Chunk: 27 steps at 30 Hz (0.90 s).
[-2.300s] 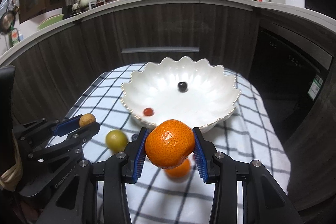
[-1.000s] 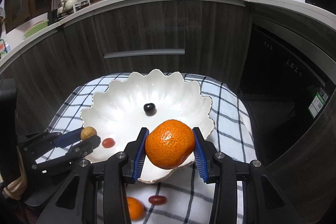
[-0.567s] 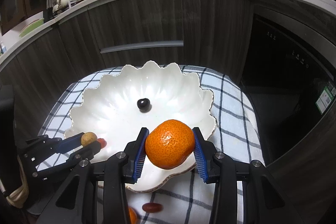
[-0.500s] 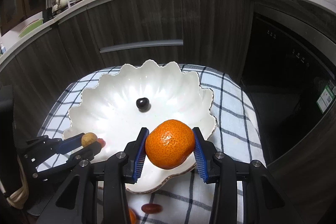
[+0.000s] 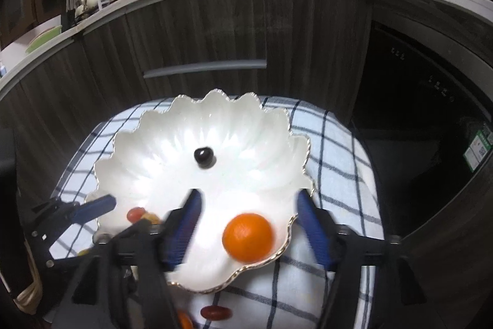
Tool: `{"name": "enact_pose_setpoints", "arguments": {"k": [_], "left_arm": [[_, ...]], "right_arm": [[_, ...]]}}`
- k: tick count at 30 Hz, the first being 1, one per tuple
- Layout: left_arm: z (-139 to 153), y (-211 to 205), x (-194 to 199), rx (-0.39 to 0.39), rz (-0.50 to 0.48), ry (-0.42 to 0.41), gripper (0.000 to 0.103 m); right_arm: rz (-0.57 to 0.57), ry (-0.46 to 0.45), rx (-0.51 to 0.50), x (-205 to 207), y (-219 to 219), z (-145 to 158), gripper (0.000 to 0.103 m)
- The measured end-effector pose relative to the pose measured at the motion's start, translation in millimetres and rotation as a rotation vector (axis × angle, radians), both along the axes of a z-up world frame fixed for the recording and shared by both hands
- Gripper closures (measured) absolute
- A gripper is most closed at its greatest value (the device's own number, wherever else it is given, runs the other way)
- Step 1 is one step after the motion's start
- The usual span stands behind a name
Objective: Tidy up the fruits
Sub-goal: 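Open the right tool over the bowl while the left tool releases the longan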
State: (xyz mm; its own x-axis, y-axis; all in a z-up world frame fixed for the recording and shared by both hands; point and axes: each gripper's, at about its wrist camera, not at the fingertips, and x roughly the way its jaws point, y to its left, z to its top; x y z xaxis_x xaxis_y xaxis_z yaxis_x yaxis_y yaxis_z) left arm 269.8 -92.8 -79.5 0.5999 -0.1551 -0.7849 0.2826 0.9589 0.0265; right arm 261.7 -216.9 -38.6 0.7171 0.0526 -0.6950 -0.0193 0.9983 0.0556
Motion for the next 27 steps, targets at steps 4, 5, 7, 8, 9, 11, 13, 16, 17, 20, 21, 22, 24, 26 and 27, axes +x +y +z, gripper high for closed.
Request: {"name": "enact_pose_setpoints", "arguments": {"k": [4,5,7,8,9,11,13,16,17,20,21,22,24,26,27], "left_arm": [[4.2,3.1,-1.1,-0.013,0.014,-0.008,0.038],[6.4,4.3,-2.0,-0.016,0.018,-0.014,0.036],[9.9,5.6,-3.8,-0.020,0.019,-0.023,0.033],[12.0,6.1,-4.8,-0.017,0.021,-0.030,0.030],[13.5,6.5,-5.7,-0.014,0.025,-0.036,0.028],[16.1,8.7,-7.3,-0.014,0.033,-0.044,0.024],[18.8,11.4,-8.9,-0.019,0.039,-0.046,0.024],[21.9,13.8,-10.9,-0.018,0.046,-0.051,0.024],[23.6,15.2,-12.3,-0.020,0.048,-0.054,0.024],[28.9,18.1,-16.6,-0.024,0.052,-0.063,0.024],[30.1,18.8,-17.3,-0.025,0.052,-0.065,0.024],[32.4,19.7,-19.0,-0.025,0.054,-0.070,0.024],[35.2,20.6,-20.8,-0.025,0.054,-0.077,0.024],[38.9,22.1,-23.8,-0.027,0.053,-0.085,0.024],[40.6,23.0,-25.2,-0.028,0.054,-0.089,0.024]], "right_arm": [[-0.014,-0.015,-0.005,-1.2,-1.2,6.5,0.032],[-0.016,-0.018,-0.003,-1.8,-1.3,7.8,0.032],[-0.018,-0.020,-0.001,-2.3,-1.7,8.7,0.032],[-0.020,-0.021,-0.001,-2.7,-1.8,9.4,0.032],[-0.021,-0.023,0.001,-3.3,-2.0,10.0,0.032],[-0.024,-0.026,0.004,-4.6,-1.8,11.6,0.032],[-0.026,-0.030,0.004,-6.4,-1.3,13.7,0.032],[-0.027,-0.039,0.001,-10.1,-0.3,17.6,0.032],[-0.027,-0.041,0.000,-11.4,0.2,18.7,0.032],[-0.026,-0.049,-0.005,-15.4,1.6,22.9,0.032],[-0.025,-0.052,-0.005,-16.8,2.1,24.3,0.032],[-0.025,-0.055,-0.005,-18.2,3.0,25.8,0.032],[-0.024,-0.059,-0.006,-21.0,4.1,28.3,0.032],[-0.023,-0.065,-0.007,-24.5,5.2,30.8,0.032],[-0.023,-0.068,-0.007,-26.8,5.6,32.1,0.032]]}}
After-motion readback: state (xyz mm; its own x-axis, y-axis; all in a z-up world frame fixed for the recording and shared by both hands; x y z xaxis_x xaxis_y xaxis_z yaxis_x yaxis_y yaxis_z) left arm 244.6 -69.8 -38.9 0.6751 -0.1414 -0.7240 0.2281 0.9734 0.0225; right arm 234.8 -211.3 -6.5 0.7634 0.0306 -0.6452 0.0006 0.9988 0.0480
